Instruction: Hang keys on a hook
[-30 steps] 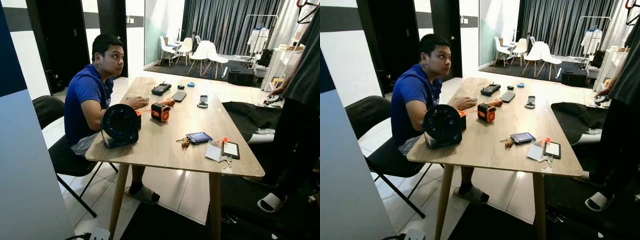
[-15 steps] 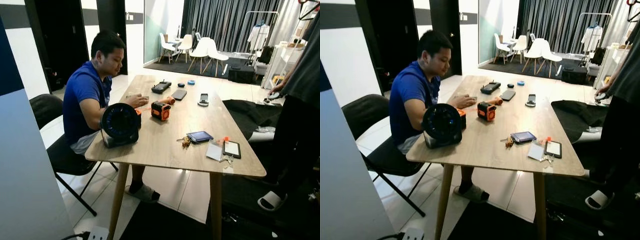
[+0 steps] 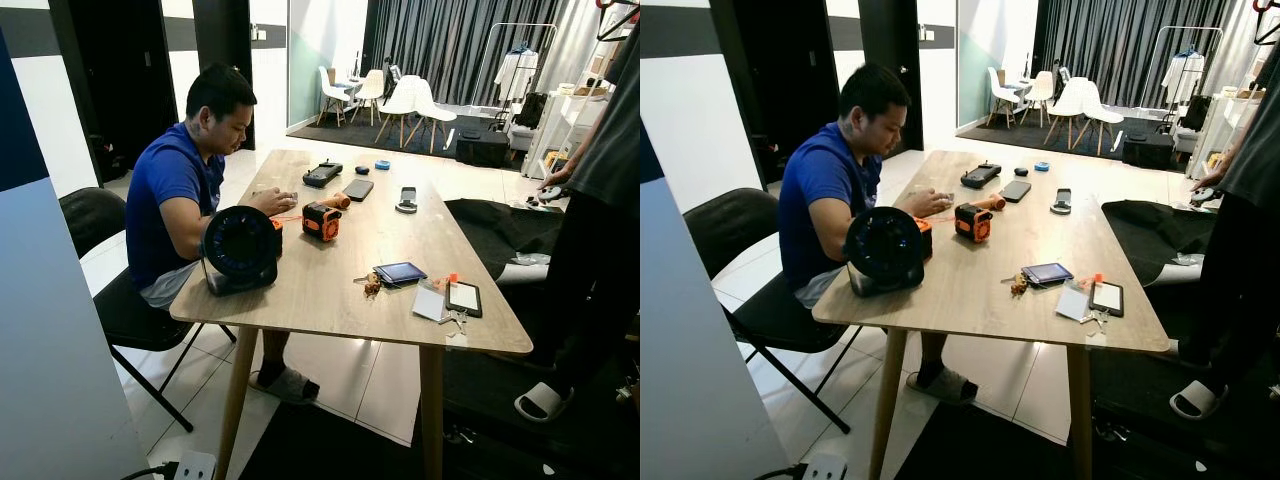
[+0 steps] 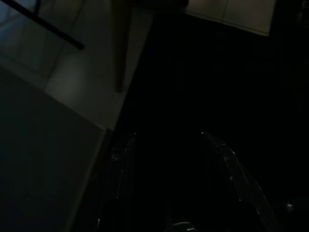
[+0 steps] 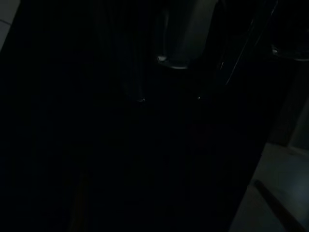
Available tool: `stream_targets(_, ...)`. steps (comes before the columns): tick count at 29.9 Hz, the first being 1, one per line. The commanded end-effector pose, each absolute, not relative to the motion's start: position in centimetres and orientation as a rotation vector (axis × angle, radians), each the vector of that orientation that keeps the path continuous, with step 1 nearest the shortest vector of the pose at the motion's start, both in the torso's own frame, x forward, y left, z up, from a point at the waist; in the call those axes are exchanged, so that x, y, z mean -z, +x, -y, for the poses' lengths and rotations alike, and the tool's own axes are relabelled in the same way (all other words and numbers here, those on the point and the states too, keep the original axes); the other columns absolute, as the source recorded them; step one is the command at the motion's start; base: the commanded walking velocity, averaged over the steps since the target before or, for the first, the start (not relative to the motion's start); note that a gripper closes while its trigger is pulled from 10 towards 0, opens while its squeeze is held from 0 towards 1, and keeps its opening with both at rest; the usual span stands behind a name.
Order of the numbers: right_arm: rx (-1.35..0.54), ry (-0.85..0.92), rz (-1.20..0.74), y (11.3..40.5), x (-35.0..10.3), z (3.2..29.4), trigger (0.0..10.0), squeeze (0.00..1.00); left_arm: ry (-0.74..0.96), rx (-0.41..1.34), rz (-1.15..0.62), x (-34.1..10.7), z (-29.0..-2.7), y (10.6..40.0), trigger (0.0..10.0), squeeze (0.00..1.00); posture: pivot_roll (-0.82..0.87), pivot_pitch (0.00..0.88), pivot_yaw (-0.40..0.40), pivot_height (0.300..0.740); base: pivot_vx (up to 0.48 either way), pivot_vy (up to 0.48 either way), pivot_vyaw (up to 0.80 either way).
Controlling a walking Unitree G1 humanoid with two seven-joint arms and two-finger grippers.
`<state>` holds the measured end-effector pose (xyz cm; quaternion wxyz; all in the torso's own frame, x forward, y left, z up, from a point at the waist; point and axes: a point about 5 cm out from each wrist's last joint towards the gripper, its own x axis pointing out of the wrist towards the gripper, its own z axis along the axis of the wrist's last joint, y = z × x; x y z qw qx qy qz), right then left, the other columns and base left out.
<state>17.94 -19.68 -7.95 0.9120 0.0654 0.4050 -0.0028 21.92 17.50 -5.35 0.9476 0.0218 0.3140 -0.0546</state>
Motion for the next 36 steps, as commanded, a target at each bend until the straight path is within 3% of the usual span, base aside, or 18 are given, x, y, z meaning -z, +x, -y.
stream_targets(1,0.038,0.148,-0.856,17.3,8.2,20.1,10.0,0.00,0.035,0.113,-0.643,5.5,-17.2,21.7,10.0,0.00,0.05,0.028,-0.030,0.740,0.000,0.000,0.00)
stream_targets(18,0.045,0.141,-0.909,15.4,9.1,20.1,10.0,0.00,-0.025,0.142,-0.657,6.1,-17.0,20.4,10.0,0.00,0.04,0.006,-0.021,0.740,0.000,0.000,0.00)
stream_targets(36,0.040,0.135,-0.906,16.0,8.8,20.1,10.0,0.00,-0.071,0.137,-0.630,5.8,-17.0,20.7,10.0,0.00,0.05,0.000,-0.030,0.740,0.364,0.000,0.00)
